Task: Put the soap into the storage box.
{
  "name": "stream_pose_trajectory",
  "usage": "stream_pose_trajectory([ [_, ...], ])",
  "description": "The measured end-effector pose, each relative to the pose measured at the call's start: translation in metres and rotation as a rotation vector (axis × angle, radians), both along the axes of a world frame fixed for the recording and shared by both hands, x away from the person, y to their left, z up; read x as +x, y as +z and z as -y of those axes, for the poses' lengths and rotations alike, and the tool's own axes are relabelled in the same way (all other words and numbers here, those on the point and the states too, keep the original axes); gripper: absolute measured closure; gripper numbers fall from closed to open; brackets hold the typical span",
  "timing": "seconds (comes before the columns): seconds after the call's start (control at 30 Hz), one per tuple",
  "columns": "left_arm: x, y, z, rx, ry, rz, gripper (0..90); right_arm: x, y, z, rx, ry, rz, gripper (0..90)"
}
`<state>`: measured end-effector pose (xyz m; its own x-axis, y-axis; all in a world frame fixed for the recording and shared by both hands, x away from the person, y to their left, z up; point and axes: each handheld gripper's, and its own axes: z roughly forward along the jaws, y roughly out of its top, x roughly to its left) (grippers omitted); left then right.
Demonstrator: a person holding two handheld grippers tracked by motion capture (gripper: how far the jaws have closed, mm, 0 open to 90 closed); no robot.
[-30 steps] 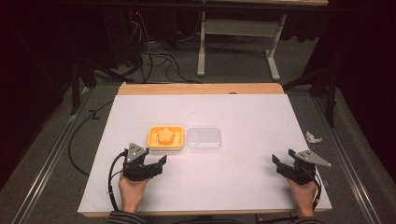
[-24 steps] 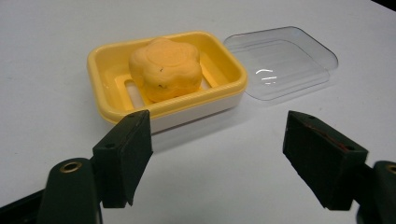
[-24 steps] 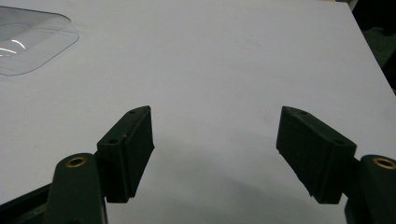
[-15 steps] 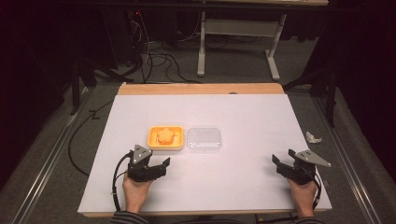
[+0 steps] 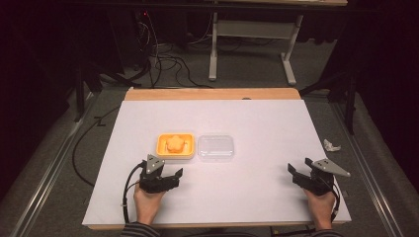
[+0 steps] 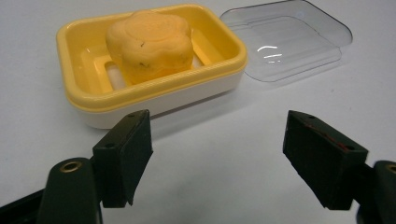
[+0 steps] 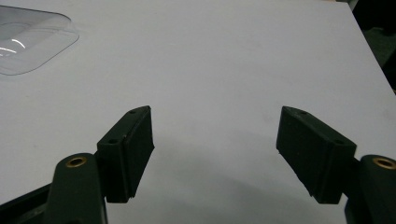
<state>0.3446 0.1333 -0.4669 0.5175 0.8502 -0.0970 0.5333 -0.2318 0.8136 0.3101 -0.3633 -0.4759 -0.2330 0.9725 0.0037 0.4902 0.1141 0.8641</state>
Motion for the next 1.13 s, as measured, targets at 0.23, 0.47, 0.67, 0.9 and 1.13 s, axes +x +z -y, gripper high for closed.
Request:
stream_pose_trajectory([
  [0.23, 0.002, -0.004, 0.005, 0.01, -0.006, -0.005, 24.3, 0.0, 0.0, 0.0, -0.001, 0.0, -0.001, 27.7],
  [0.47, 0.005, -0.009, 0.01, 0.02, -0.015, -0.012, 24.1, 0.0, 0.0, 0.0, -0.003, 0.002, 0.0, 27.7],
  [0.67, 0.008, -0.015, 0.014, 0.062, -0.012, 0.005, 24.1, 0.0, 0.0, 0.0, -0.004, 0.001, 0.0, 27.7],
  [0.9, 0.008, -0.017, 0.015, 0.07, -0.017, 0.01, 23.5, 0.0, 0.0, -0.001, -0.005, 0.0, -0.002, 27.7],
  [1.13, 0.007, -0.017, 0.017, 0.089, -0.022, 0.023, 23.4, 0.0, 0.0, -0.001, -0.005, 0.002, -0.002, 27.7],
])
